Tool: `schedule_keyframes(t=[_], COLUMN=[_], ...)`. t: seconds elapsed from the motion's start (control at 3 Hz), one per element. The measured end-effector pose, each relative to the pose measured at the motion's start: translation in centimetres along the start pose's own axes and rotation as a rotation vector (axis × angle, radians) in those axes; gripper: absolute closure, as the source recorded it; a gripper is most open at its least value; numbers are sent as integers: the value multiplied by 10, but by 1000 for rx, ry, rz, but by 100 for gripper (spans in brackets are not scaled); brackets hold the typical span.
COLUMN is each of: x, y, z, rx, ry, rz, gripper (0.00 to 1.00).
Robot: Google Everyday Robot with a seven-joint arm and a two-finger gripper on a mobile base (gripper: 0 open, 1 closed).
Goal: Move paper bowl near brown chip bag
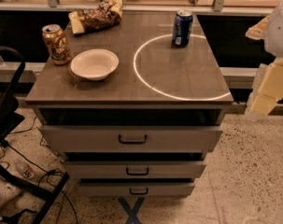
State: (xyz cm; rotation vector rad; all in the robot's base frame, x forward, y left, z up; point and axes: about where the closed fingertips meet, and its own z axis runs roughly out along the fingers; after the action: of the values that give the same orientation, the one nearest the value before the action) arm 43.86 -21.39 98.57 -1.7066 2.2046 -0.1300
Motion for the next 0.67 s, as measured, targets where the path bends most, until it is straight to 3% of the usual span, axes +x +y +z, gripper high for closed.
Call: schedule_keyframes(t=[0.33,0.67], x=[-3,-31], y=[-1,-19], z=[-1,9], rx=[14,82], ry=[-8,-114], rz=[-4,-65], gripper=[0,0])
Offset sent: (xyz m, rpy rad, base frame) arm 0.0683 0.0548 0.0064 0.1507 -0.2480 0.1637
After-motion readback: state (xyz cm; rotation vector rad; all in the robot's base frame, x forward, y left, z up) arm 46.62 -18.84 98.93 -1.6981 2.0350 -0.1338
